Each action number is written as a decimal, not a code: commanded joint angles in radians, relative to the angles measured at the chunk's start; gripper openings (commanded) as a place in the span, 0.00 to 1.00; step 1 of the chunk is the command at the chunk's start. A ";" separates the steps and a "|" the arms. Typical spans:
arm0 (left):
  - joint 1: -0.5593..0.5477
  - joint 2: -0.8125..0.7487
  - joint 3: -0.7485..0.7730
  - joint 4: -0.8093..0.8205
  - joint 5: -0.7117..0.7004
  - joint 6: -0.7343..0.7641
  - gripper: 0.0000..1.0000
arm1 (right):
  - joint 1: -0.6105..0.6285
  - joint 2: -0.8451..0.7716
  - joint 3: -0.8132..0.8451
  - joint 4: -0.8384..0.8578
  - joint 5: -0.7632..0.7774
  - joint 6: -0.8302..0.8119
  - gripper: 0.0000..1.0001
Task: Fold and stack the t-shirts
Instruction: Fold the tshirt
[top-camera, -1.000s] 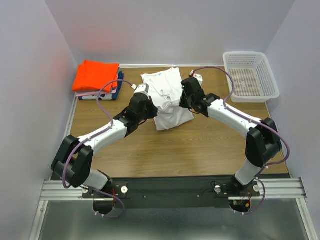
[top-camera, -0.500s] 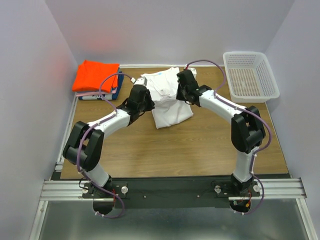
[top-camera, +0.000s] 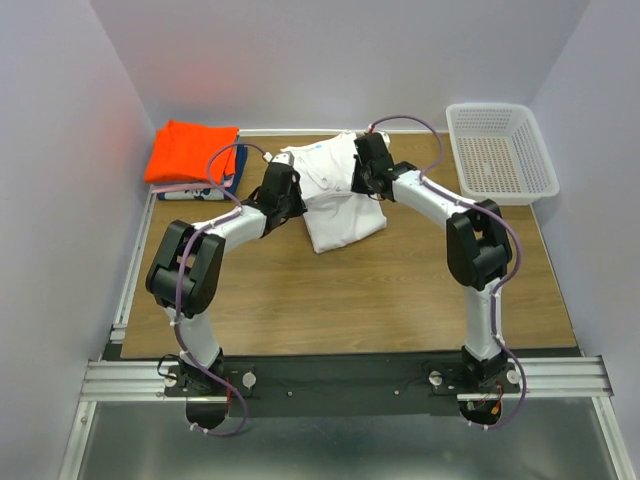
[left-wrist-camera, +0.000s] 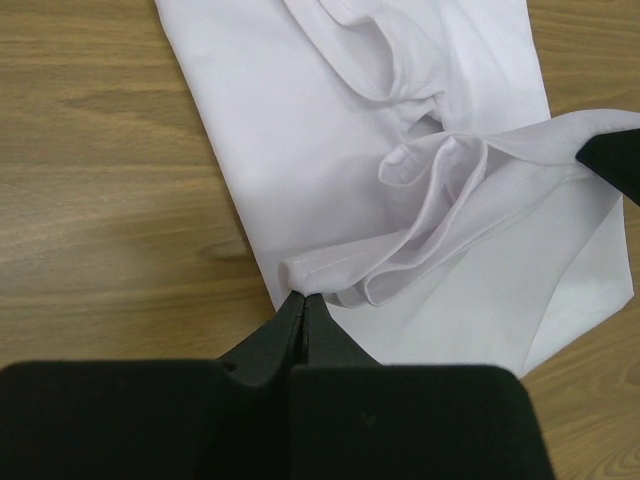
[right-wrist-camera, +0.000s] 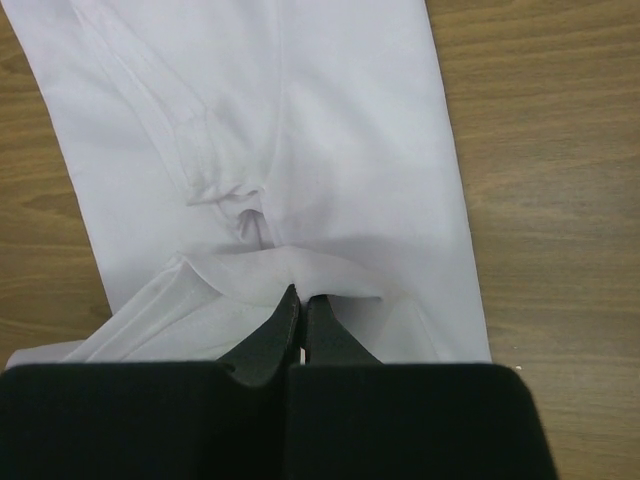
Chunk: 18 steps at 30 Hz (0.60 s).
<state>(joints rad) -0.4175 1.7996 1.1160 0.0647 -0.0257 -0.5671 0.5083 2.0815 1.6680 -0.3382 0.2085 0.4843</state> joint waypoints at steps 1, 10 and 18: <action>0.019 0.040 0.045 -0.009 0.015 0.024 0.00 | -0.010 0.063 0.055 0.002 -0.043 -0.018 0.01; 0.039 0.129 0.110 -0.043 0.018 0.033 0.00 | -0.025 0.144 0.125 0.002 -0.021 -0.015 0.04; 0.042 0.150 0.208 -0.063 -0.014 0.072 0.42 | -0.033 0.187 0.213 0.001 -0.015 -0.025 0.34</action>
<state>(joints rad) -0.3805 1.9644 1.2667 0.0090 -0.0250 -0.5343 0.4847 2.2623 1.8256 -0.3397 0.1898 0.4740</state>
